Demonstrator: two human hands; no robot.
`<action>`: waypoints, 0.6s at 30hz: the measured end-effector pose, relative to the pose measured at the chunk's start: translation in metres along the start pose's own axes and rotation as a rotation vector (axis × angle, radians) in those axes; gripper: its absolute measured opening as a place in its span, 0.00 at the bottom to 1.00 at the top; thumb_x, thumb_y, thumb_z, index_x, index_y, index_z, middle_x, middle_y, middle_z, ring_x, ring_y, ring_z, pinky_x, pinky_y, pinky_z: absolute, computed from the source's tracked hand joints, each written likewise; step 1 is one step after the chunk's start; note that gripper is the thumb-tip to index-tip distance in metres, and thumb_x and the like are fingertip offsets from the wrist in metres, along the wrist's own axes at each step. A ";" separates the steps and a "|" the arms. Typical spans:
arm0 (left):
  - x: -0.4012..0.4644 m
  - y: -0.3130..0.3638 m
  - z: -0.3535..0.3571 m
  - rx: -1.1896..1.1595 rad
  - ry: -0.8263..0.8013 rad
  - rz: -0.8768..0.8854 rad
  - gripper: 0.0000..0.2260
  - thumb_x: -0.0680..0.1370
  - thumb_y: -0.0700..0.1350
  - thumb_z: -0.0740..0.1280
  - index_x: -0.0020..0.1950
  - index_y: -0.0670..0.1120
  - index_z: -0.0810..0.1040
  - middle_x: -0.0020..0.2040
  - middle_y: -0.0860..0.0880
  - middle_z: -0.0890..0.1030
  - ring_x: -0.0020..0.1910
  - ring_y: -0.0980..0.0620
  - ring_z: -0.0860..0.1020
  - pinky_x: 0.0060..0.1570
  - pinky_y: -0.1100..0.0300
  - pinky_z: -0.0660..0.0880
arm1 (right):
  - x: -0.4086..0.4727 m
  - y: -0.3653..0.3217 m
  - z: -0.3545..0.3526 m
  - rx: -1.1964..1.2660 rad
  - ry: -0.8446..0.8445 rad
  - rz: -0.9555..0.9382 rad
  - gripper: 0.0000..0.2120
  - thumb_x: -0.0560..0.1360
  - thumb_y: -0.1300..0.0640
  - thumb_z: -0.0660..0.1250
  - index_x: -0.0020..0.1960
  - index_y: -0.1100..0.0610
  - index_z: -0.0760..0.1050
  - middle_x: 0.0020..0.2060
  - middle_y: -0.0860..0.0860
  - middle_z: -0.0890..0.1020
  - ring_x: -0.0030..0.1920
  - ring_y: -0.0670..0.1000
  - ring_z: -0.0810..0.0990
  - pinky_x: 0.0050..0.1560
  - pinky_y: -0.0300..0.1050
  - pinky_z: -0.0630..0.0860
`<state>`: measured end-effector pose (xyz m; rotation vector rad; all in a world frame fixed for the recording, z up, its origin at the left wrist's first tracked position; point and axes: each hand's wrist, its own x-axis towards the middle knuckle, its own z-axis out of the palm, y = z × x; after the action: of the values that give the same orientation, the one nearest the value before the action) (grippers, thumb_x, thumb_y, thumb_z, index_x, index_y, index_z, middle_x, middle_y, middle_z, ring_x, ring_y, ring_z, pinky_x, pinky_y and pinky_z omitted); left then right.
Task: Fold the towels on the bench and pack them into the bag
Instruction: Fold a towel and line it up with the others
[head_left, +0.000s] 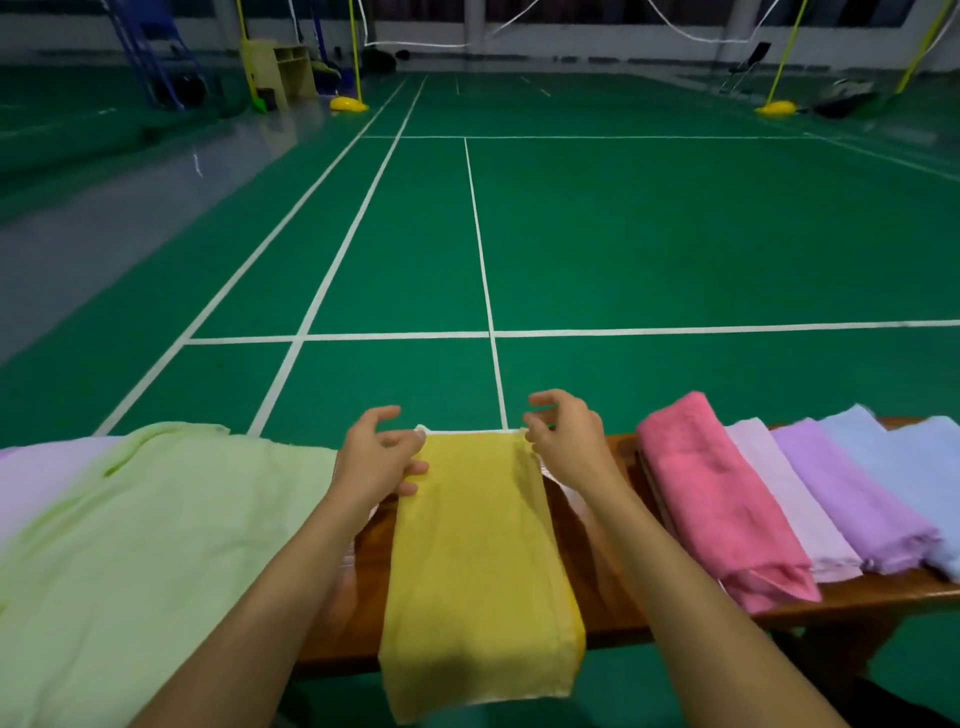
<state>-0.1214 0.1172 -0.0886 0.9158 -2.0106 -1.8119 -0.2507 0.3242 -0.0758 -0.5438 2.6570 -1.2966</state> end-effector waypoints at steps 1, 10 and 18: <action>-0.007 0.001 -0.003 -0.002 -0.035 0.019 0.22 0.82 0.43 0.73 0.74 0.49 0.72 0.56 0.45 0.84 0.45 0.43 0.87 0.43 0.45 0.84 | -0.004 0.001 -0.004 0.024 -0.034 -0.002 0.14 0.82 0.59 0.68 0.67 0.57 0.78 0.54 0.53 0.86 0.51 0.53 0.86 0.58 0.57 0.82; -0.073 -0.001 -0.033 0.221 -0.128 0.146 0.13 0.79 0.41 0.75 0.62 0.49 0.79 0.48 0.47 0.87 0.41 0.43 0.87 0.33 0.52 0.80 | -0.070 0.017 -0.031 0.238 -0.356 0.021 0.08 0.84 0.67 0.60 0.56 0.59 0.77 0.47 0.57 0.86 0.40 0.58 0.86 0.46 0.61 0.83; -0.100 -0.031 -0.054 0.753 -0.385 0.349 0.08 0.76 0.58 0.75 0.54 0.60 0.84 0.53 0.66 0.84 0.53 0.64 0.82 0.54 0.56 0.81 | -0.123 0.031 -0.027 -0.250 -0.526 -0.315 0.06 0.78 0.51 0.65 0.50 0.42 0.79 0.52 0.44 0.86 0.52 0.45 0.82 0.58 0.51 0.79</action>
<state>-0.0056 0.1364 -0.0889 0.3234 -2.9537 -1.0928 -0.1526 0.4074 -0.0877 -1.1900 2.3484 -0.7326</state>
